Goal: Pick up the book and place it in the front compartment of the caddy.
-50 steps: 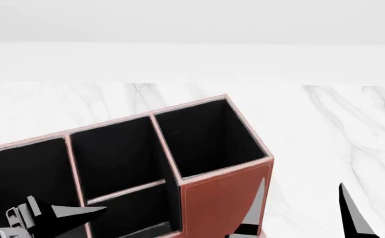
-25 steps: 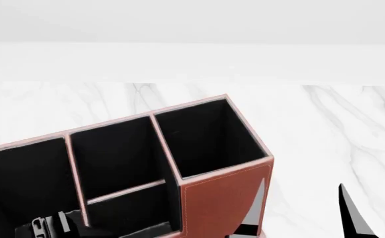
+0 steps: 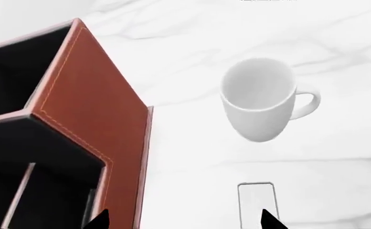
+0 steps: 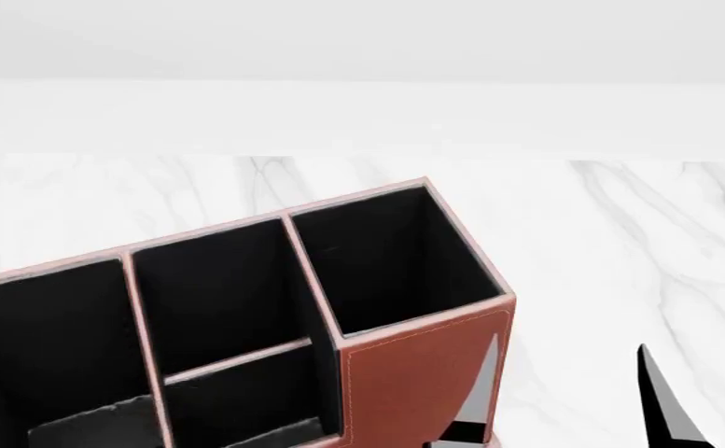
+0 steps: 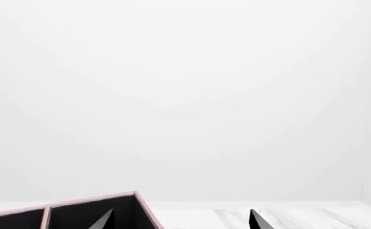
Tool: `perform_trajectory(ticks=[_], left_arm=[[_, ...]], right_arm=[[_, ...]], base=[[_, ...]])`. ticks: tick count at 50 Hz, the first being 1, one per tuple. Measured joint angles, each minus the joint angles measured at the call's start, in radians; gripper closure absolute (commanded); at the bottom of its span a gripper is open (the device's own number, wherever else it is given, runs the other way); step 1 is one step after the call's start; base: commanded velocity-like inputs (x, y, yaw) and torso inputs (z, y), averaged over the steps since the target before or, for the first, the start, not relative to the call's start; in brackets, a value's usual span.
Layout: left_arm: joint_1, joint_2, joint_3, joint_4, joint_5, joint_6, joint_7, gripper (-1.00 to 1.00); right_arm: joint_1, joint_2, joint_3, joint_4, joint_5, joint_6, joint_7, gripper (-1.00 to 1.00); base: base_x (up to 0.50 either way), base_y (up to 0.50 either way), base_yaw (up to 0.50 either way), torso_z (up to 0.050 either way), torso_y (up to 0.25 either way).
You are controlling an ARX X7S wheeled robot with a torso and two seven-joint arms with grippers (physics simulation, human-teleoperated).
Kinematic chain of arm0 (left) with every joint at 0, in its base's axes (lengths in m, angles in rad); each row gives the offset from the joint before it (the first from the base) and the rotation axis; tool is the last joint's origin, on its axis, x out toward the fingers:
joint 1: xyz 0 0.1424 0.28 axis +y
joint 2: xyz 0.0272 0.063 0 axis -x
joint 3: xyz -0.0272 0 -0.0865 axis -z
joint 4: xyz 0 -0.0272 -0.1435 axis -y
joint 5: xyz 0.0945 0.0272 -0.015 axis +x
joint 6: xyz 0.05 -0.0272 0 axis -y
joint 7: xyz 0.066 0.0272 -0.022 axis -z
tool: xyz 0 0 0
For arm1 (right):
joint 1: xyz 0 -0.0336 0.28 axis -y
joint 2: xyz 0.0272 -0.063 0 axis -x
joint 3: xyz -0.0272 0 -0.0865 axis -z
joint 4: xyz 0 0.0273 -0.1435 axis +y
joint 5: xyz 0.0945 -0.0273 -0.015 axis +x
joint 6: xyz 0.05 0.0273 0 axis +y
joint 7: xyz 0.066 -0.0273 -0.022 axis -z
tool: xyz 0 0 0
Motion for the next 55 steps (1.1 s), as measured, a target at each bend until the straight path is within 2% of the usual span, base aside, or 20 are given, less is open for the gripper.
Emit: perform_trajectory(ticks=[3, 14, 24, 38, 55], left_arm=[[0.000, 0.010, -0.010, 0.007, -0.019, -0.019, -0.005, -1.00], [0.013, 0.098, -0.157, 0.020, -0.208, -0.142, -0.057, -1.00], [0.044, 0.154, -0.215, 0.000, -0.304, -0.192, -0.092, -1.00], [0.077, 0.162, -0.177, -0.034, -0.318, -0.216, -0.113, -1.00], [0.051, 0.145, -0.095, -0.048, -0.298, -0.237, -0.124, -1.00]], right_arm=[[0.001, 0.001, -0.002, 0.001, 0.001, 0.001, 0.001, -1.00], [0.003, 0.004, -0.006, 0.005, 0.002, -0.003, 0.004, -1.00], [0.005, 0.007, -0.009, 0.006, 0.003, -0.004, 0.008, -1.00], [0.005, 0.011, -0.013, 0.009, 0.005, -0.008, 0.012, -1.00], [0.005, 0.016, -0.016, 0.004, 0.009, -0.006, 0.019, -1.00]], base=[[0.00, 0.00, 0.00, 0.000, 0.000], [0.00, 0.00, 0.00, 0.000, 0.000], [0.00, 0.00, 0.00, 0.000, 0.000], [0.00, 0.00, 0.00, 0.000, 0.000], [0.00, 0.00, 0.00, 0.000, 0.000]])
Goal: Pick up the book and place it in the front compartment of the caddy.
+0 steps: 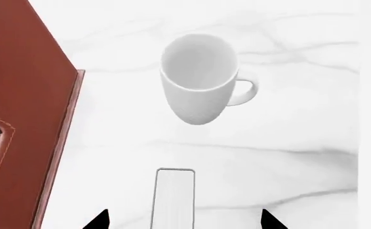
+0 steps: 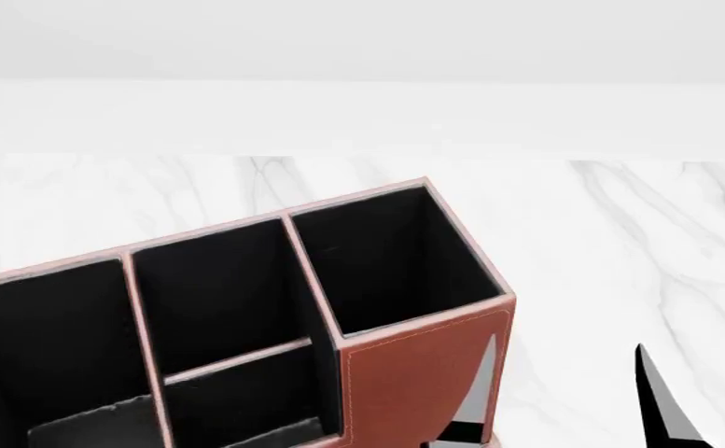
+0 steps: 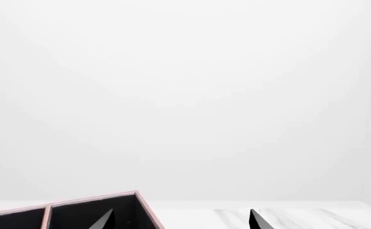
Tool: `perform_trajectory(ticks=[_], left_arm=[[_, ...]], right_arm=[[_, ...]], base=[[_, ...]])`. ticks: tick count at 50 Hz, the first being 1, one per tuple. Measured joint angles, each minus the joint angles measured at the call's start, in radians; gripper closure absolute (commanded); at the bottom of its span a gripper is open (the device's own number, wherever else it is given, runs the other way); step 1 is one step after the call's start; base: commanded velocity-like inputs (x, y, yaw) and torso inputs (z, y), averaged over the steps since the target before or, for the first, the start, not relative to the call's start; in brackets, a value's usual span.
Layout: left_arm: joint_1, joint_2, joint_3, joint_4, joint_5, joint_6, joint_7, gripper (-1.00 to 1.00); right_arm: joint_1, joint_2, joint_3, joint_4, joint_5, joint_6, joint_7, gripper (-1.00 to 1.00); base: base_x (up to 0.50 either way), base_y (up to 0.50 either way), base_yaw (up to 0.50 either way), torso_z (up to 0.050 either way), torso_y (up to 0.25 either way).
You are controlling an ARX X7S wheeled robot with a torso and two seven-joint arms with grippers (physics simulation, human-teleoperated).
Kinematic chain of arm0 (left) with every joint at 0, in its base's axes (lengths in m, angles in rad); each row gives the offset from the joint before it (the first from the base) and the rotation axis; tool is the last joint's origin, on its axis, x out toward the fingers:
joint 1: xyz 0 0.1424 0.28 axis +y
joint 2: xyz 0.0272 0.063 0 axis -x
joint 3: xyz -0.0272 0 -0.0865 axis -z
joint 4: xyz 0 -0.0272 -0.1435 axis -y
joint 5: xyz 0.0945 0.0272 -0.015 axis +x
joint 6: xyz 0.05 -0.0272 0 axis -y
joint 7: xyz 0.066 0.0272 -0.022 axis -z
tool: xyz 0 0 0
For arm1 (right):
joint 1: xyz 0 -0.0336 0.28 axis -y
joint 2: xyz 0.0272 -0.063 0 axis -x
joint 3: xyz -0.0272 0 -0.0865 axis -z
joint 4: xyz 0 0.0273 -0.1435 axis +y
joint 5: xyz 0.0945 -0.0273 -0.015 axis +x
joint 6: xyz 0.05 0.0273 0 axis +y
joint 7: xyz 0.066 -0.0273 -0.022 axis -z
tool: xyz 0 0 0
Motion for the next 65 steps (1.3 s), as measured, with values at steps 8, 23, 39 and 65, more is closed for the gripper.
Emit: perform_trajectory(ticks=[8, 23, 39, 65], left_arm=[[-0.018, -0.015, 0.061, -0.018, 0.035, 0.014, 0.008, -1.00], [-0.054, -0.039, 0.165, -0.040, 0.096, 0.039, 0.019, -1.00], [-0.078, -0.060, 0.274, -0.070, 0.168, 0.095, 0.042, -1.00], [-0.068, -0.073, 0.370, -0.142, 0.245, 0.190, 0.064, -1.00]], right_arm=[[0.001, 0.002, -0.001, 0.001, 0.003, -0.001, 0.002, -1.00], [0.004, 0.006, -0.002, 0.003, 0.007, -0.001, 0.008, -1.00], [0.005, 0.010, -0.008, 0.009, 0.004, -0.007, 0.012, -1.00], [0.006, 0.016, -0.017, 0.013, 0.005, -0.011, 0.021, -1.00]], base=[[0.00, 0.00, 0.00, 0.000, 0.000], [0.00, 0.00, 0.00, 0.000, 0.000], [0.00, 0.00, 0.00, 0.000, 0.000], [0.00, 0.00, 0.00, 0.000, 0.000]])
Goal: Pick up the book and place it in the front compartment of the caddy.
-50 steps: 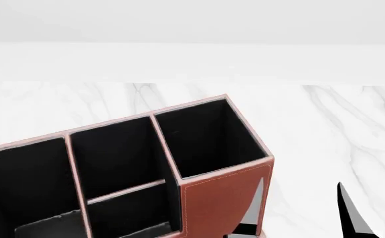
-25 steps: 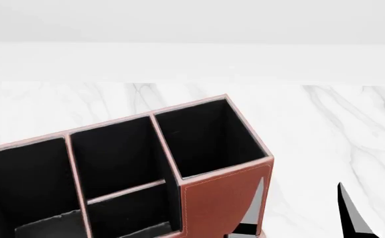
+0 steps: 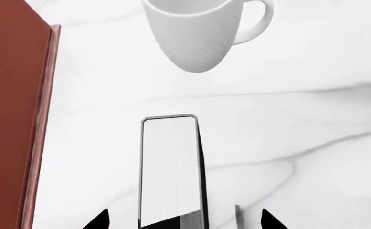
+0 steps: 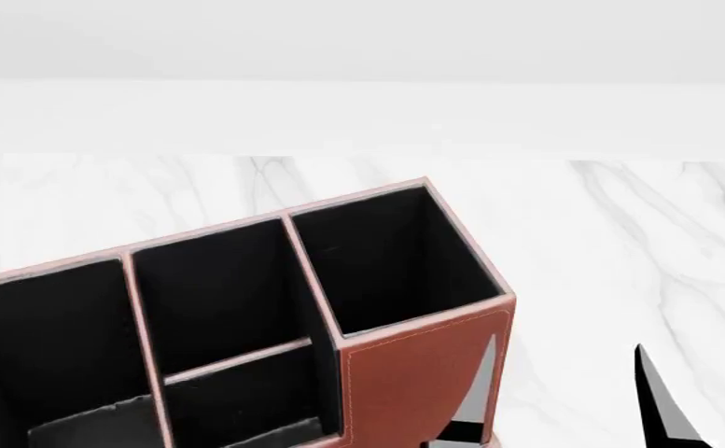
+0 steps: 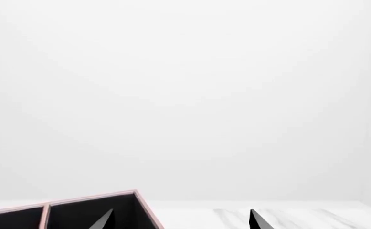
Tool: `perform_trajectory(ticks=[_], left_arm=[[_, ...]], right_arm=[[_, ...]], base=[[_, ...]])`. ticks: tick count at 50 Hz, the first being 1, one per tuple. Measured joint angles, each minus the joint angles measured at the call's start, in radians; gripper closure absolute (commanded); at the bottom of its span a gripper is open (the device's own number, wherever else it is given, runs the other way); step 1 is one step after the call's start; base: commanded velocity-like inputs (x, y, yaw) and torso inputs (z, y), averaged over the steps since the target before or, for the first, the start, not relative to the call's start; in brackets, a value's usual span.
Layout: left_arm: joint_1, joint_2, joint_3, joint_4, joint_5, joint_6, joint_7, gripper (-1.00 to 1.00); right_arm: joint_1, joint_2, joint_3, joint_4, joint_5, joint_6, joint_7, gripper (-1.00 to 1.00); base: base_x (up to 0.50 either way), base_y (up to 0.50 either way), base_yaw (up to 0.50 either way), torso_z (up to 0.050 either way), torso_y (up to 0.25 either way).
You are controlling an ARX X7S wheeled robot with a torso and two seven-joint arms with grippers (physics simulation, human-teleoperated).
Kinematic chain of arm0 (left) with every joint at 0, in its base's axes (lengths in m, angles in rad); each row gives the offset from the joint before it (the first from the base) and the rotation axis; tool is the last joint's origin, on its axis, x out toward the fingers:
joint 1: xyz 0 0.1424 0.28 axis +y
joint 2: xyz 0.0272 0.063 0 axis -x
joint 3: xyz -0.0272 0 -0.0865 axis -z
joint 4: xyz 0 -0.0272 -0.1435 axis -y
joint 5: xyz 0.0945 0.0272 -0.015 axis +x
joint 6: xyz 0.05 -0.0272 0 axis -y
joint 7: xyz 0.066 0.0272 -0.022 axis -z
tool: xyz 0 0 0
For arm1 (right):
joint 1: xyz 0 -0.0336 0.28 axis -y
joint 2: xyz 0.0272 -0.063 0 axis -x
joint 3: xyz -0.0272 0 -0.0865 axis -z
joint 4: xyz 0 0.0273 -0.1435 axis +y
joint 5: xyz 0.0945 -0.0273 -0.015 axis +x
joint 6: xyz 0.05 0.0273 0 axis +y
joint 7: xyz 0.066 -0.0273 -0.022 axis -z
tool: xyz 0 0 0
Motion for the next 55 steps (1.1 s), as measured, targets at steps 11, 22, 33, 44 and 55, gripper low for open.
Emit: perform_trajectory(ticks=[11, 22, 33, 44, 55], left_arm=[[0.002, -0.006, 0.025, -0.016, 0.023, 0.033, 0.007, 1.00], [-0.011, -0.014, 0.036, -0.010, 0.034, 0.039, 0.017, 1.00], [-0.044, -0.026, 0.030, 0.013, 0.010, 0.022, 0.032, 1.00], [-0.121, -0.033, -0.062, 0.061, -0.078, -0.041, 0.038, 1.00], [-0.290, 0.003, -0.212, 0.062, -0.217, -0.174, 0.041, 1.00]], right_arm=[[0.002, 0.002, -0.003, 0.007, 0.002, -0.004, 0.002, -1.00], [0.003, 0.004, -0.004, 0.011, 0.005, -0.007, 0.004, -1.00], [0.004, 0.006, -0.006, 0.014, 0.008, -0.011, 0.006, -1.00], [0.004, 0.008, -0.010, 0.017, 0.009, -0.013, 0.008, -1.00], [0.008, 0.010, -0.017, 0.021, 0.010, -0.011, 0.010, -1.00]], base=[[0.00, 0.00, 0.00, 0.000, 0.000], [0.00, 0.00, 0.00, 0.000, 0.000], [0.00, 0.00, 0.00, 0.000, 0.000], [0.00, 0.00, 0.00, 0.000, 0.000], [0.00, 0.00, 0.00, 0.000, 0.001]])
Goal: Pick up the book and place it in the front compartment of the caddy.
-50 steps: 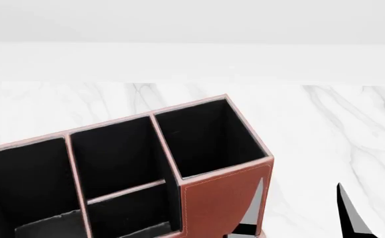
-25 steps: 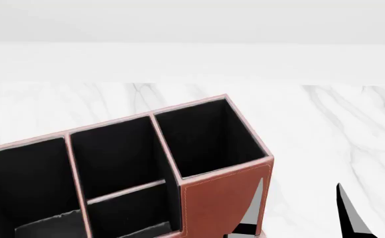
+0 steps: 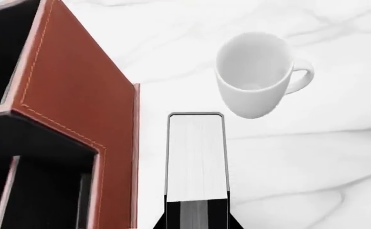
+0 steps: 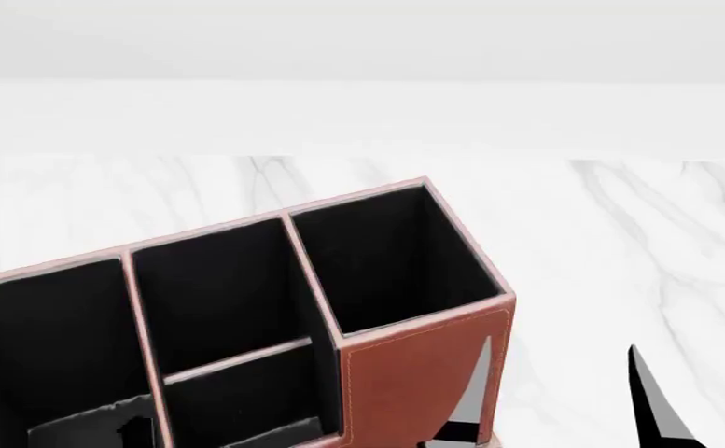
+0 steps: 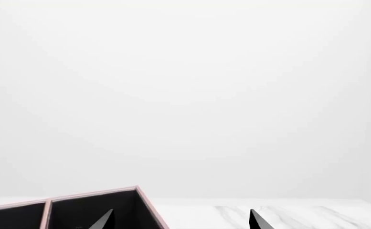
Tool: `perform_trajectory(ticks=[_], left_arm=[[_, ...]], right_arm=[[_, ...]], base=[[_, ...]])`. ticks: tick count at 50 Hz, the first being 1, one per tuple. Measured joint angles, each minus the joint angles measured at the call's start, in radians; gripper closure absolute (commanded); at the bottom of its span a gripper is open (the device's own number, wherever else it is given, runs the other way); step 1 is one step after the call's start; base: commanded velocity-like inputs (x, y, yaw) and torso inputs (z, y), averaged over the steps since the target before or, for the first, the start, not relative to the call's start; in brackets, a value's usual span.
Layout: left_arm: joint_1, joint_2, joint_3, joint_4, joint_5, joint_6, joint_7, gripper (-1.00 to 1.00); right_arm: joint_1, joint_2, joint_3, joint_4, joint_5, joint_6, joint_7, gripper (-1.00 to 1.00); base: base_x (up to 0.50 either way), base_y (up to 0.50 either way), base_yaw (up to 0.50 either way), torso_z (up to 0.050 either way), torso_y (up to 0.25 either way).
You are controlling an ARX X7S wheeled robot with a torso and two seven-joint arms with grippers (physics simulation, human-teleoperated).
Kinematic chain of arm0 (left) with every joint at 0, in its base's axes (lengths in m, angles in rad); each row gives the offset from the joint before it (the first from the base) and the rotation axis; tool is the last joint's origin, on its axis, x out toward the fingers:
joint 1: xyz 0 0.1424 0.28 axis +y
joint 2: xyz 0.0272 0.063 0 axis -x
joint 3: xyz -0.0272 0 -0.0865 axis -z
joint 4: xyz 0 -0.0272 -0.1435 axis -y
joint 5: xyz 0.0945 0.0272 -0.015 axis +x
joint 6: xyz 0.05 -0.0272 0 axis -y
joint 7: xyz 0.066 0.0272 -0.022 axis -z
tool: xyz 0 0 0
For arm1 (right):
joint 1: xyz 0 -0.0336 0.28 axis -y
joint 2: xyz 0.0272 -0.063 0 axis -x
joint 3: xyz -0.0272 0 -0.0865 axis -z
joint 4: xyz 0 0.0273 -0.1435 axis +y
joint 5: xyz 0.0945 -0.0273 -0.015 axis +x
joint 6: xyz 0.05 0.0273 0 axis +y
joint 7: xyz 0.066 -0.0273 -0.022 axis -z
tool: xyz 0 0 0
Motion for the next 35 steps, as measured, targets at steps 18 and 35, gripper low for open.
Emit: perform_trajectory(ticks=[18, 35], left_arm=[[-0.289, 0.034, -0.144, -0.064, -0.227, -0.137, 0.003, 1.00], [-0.561, 0.021, -0.037, -0.196, -0.163, -0.069, 0.150, 1.00]], right_arm=[[-0.001, 0.006, 0.000, -0.005, 0.004, -0.002, 0.006, -1.00], [-0.003, 0.011, 0.003, -0.007, 0.011, -0.005, 0.011, -1.00]], base=[[0.00, 0.00, 0.00, 0.000, 0.001], [0.00, 0.00, 0.00, 0.000, 0.001]])
